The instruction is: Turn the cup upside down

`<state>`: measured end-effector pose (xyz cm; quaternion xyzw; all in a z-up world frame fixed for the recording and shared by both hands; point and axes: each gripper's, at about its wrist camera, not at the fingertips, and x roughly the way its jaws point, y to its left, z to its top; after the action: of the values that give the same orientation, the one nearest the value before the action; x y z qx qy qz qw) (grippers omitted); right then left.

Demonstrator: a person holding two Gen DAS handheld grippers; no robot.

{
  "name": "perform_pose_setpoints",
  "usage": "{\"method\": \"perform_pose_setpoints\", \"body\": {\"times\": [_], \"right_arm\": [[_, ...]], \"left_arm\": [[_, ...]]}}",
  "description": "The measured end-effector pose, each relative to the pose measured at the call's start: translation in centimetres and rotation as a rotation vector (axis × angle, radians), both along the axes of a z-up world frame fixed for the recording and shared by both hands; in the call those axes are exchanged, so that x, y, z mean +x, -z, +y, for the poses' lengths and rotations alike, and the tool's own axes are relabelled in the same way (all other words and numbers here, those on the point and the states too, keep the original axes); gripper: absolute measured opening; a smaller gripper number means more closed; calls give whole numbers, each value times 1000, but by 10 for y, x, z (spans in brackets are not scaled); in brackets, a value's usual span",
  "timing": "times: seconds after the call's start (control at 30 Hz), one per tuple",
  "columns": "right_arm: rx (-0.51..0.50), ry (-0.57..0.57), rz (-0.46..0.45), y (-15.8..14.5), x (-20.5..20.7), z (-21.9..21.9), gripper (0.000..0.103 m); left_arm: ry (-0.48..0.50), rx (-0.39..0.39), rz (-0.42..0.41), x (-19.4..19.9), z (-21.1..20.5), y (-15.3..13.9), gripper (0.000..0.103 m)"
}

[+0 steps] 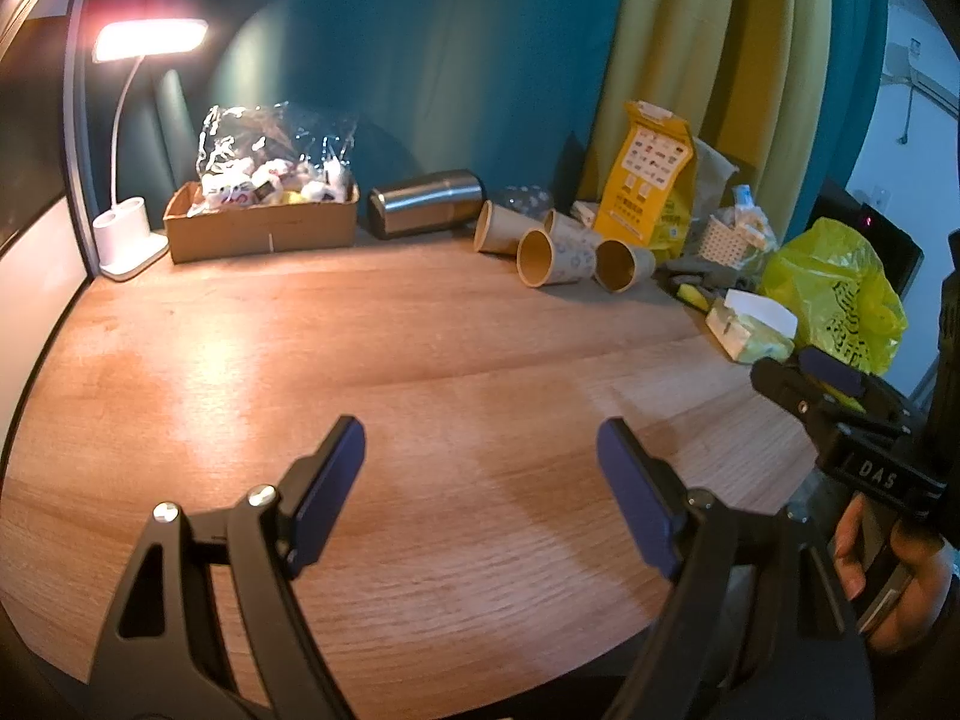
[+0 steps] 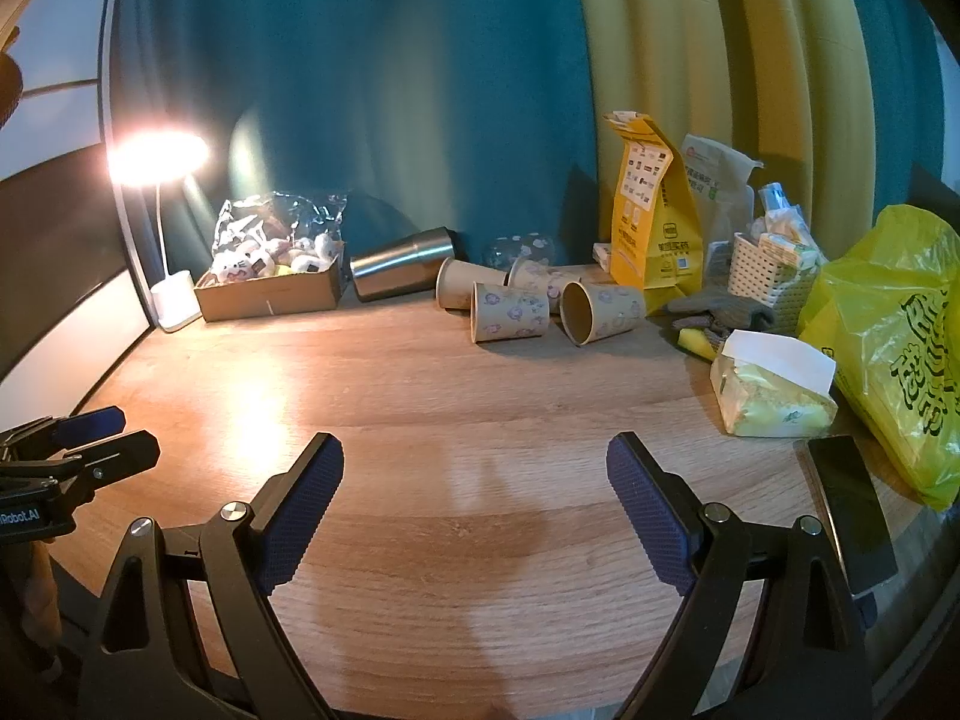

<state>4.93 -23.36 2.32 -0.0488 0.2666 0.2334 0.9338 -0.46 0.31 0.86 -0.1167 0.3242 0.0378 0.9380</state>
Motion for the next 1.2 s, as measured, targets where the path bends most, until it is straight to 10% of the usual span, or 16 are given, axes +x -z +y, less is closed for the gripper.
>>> {"method": "perform_pose_setpoints", "body": {"times": [0.87, 1.2], "right_arm": [[69, 0, -42, 2, 20, -7, 92], [31, -6, -4, 12, 79, -7, 92]], "left_arm": [[33, 54, 38, 27, -12, -2, 81], [197, 152, 153, 127, -10, -9, 81]]}}
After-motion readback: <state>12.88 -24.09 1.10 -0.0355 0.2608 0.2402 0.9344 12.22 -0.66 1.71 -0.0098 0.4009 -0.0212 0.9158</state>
